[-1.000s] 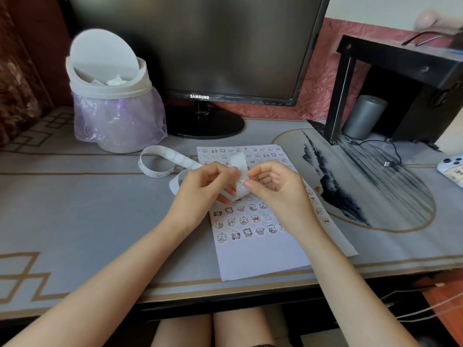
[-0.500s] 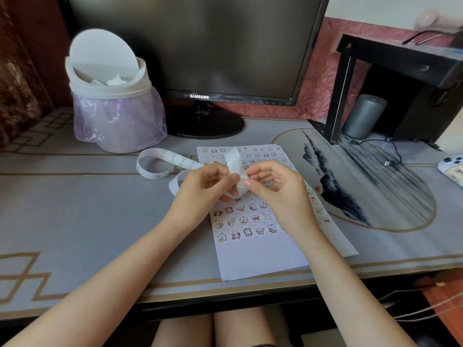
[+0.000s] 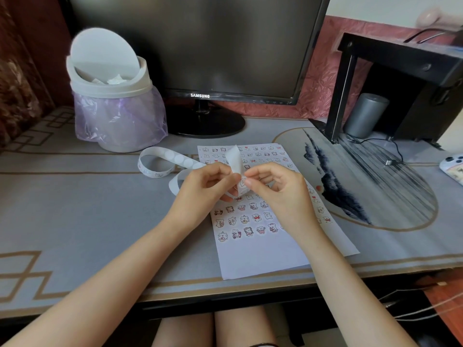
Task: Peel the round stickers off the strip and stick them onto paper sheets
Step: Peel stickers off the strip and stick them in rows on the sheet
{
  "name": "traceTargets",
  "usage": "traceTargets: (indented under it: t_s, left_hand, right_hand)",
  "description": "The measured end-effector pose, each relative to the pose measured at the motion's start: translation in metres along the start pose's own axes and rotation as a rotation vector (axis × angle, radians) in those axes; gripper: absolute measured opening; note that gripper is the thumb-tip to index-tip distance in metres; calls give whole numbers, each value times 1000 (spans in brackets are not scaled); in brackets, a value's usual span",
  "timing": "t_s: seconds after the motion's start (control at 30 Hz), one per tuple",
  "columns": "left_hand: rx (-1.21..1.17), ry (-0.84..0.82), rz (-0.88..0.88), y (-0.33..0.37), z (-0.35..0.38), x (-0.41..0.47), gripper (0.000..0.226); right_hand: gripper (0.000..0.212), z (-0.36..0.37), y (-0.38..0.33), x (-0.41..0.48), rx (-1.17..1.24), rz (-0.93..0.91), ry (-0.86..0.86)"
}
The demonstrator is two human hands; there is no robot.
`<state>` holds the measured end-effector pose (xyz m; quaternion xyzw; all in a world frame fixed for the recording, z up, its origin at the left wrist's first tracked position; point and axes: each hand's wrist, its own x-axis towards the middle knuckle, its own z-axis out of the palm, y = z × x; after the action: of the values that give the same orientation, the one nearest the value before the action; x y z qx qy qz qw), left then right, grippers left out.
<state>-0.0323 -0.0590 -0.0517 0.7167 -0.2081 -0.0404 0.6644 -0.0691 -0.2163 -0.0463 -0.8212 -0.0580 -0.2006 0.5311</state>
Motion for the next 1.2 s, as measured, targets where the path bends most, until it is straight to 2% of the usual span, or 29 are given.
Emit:
traceTargets:
  t_s: [0.23,0.53,0.67,0.8,0.97,1.2]
  left_hand:
    - [-7,10,-19,1,1,-1,14]
    - [-75,9,-85,2,0,-1,15]
    - [-47,11,-81,1,0,0,16]
    - [20,22,-67,-4,0,0,14]
    - [166,25,7,-7,1,0,14]
    - [231,11,49,-8,1,0,14]
  right_hand:
    - [8,0,0,0,-14,18,-8]
    - [3,-2,-1,-5,-153,-33,-34]
    - [2,-7,-13,-11,-127,-14,-41]
    - [7,-13,-29,-21,-11,90,-90]
    - [9,-3,-35,-44,87,292,-337]
    - [12,13,-26,-56,14,392,-334]
